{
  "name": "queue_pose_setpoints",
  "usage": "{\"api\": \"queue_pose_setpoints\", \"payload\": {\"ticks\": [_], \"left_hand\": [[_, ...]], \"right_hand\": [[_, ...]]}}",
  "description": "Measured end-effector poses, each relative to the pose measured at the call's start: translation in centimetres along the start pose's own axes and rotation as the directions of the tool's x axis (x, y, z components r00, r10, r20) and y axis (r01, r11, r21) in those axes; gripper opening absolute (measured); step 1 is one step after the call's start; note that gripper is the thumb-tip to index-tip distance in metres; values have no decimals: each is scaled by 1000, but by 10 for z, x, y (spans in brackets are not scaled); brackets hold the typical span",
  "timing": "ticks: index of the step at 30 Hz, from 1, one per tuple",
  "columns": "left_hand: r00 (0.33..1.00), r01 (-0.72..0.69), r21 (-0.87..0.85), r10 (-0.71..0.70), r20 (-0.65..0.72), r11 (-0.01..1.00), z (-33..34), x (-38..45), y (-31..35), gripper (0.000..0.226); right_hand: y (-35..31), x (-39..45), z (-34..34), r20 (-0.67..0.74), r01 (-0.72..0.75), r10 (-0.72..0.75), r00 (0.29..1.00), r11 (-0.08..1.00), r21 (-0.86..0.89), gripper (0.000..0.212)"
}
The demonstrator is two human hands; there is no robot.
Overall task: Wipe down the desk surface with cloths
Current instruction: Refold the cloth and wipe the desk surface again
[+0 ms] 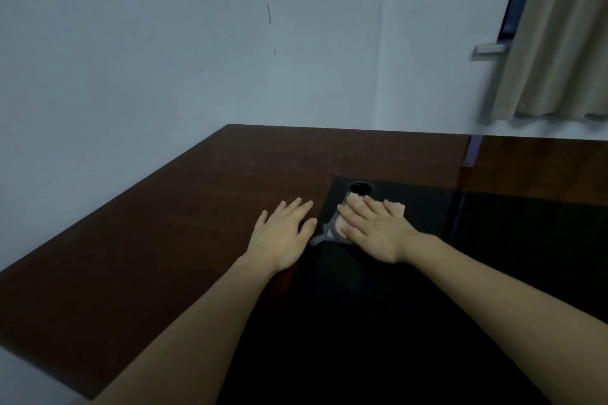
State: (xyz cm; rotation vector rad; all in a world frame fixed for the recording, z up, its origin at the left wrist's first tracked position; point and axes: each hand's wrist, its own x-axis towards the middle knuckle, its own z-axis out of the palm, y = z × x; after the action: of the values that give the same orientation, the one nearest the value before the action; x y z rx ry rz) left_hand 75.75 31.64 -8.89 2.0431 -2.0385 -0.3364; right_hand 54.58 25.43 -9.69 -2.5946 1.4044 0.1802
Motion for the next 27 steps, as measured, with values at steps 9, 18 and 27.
{"api": "queue_pose_setpoints", "payload": {"ticks": [9,18,27], "left_hand": [[997,-41,7,40,66,999,25,19,25,53],[998,-35,58,31,61,998,27,19,24,53],[998,-28,69,23,63,997,26,17,25,53]], "right_hand": [[28,-78,10,18,97,-97,995,995,23,63],[74,23,-8,-15,-150,151,988,987,48,62],[61,-10,-1,9,-67,67,998,997,35,62]]}}
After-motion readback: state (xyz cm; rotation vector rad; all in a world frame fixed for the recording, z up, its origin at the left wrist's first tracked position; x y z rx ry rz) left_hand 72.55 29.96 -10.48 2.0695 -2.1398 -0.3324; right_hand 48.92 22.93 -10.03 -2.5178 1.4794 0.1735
